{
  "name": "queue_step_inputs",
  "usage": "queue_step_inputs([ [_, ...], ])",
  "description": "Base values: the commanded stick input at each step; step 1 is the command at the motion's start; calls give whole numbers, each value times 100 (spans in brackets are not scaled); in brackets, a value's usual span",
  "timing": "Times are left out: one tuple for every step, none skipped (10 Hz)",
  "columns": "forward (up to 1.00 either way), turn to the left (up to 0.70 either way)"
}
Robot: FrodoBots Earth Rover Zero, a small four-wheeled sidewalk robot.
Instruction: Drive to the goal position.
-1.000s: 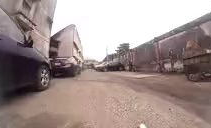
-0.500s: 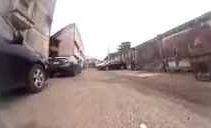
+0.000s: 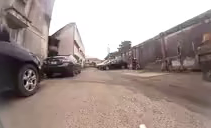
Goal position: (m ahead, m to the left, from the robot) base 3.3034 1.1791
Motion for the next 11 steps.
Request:
queue_step_inputs([
  [70, 0],
  [70, -3],
  [70, -21],
  [70, -32],
  [70, -17],
  [70, -2],
  [70, 0],
  [70, 0],
  [70, 0],
  [70, 0],
  [70, 0],
])
